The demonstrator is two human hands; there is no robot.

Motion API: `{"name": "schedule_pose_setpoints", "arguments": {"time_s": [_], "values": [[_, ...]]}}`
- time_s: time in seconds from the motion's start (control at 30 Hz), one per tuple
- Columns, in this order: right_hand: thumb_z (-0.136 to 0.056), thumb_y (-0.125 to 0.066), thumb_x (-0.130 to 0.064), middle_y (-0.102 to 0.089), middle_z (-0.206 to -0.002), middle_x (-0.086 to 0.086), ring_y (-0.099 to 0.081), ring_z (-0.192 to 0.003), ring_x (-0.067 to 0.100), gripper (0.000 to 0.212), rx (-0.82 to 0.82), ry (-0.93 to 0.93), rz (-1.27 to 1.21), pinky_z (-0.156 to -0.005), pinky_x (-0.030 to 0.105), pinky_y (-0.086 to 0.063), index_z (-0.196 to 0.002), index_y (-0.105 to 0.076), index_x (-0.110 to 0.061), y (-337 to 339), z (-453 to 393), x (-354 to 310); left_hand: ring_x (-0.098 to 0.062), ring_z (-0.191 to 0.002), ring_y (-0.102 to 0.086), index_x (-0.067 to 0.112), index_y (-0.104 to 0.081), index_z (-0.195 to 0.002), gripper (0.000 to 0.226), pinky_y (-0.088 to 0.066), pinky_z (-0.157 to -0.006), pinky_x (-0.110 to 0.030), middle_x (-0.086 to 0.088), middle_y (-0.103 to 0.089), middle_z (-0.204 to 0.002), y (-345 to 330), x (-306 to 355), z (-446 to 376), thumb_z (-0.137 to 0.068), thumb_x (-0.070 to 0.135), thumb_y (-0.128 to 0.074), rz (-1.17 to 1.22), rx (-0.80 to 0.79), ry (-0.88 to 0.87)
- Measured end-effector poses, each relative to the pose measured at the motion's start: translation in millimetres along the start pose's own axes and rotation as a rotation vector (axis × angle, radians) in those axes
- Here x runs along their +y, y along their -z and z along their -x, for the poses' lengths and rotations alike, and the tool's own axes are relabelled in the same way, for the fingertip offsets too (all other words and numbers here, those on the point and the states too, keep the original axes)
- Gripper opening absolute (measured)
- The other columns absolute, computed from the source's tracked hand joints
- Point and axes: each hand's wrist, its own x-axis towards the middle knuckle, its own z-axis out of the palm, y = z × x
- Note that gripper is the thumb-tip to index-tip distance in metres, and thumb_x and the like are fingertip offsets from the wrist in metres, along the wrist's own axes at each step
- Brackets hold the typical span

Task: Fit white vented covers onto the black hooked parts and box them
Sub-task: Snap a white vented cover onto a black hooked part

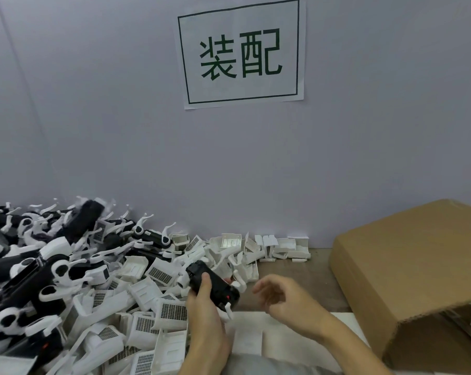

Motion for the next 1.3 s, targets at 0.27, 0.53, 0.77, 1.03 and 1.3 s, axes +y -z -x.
{"name": "schedule_pose_setpoints", "arguments": {"time_s": [0.27, 0.53, 0.77, 1.03, 1.3], "values": [[-0.077, -0.057, -0.009, -0.048, -0.09, -0.013, -0.044, -0.066, 0.002, 0.04, -0.29, 0.017, 0.416, -0.057, 0.018, -0.036, -0.083, -0.078, -0.042, -2.9, 4.1, -2.5, -0.025, -0.082, -0.067, 0.012, -0.063, -0.109, 0.019, -0.053, -0.073, -0.04, -0.011, -0.072, -0.086, 2.3, -5.2, -7.8, -0.103, 0.026, -0.054, 0.007, -0.019, 0.016], [-0.089, -0.071, -0.017, -0.062, -0.099, -0.002, -0.058, -0.088, 0.008, 0.018, -0.02, 0.02, 0.123, -0.079, 0.016, -0.045, -0.08, -0.066, -0.032, 6.1, 0.6, 7.8, -0.028, -0.081, -0.065, 0.009, -0.06, -0.119, 0.022, -0.052, -0.076, -0.041, -0.013, -0.072, -0.087, 0.5, -4.6, -7.8, -0.102, 0.022, -0.054, -0.023, -0.048, -0.03], [-0.094, -0.064, -0.016, -0.069, -0.1, 0.007, -0.069, -0.08, 0.015, 0.007, 0.233, -0.1, -0.403, -0.066, 0.03, -0.05, -0.097, -0.058, -0.015, 14.5, -4.8, 12.2, -0.026, -0.088, -0.072, 0.017, -0.066, -0.113, 0.018, -0.057, -0.077, -0.045, -0.01, -0.075, -0.097, 0.9, -5.4, -9.6, -0.096, 0.023, -0.064, -0.1, -0.069, -0.056], [-0.077, -0.084, -0.008, -0.067, -0.114, -0.004, -0.065, -0.101, 0.008, 0.054, 0.408, -0.042, -0.325, -0.076, 0.018, -0.056, -0.124, -0.06, -0.019, 13.9, -6.7, 14.0, -0.033, -0.088, -0.06, 0.002, -0.061, -0.114, 0.032, -0.05, -0.035, -0.021, -0.018, -0.065, -0.104, -4.2, -3.1, -0.2, -0.102, 0.029, -0.05, 0.128, -0.105, 0.331], [-0.078, -0.081, -0.002, -0.071, -0.109, -0.004, -0.066, -0.102, 0.012, 0.043, 0.436, -0.01, -0.39, -0.073, 0.021, -0.055, -0.112, -0.065, -0.023, 15.5, -7.9, 15.2, -0.029, -0.068, -0.073, -0.004, -0.072, -0.094, 0.025, -0.059, -0.051, -0.035, -0.02, -0.075, -0.085, 1.8, -1.7, -1.0, -0.085, 0.019, -0.071, -0.163, -0.26, 0.138]]}}
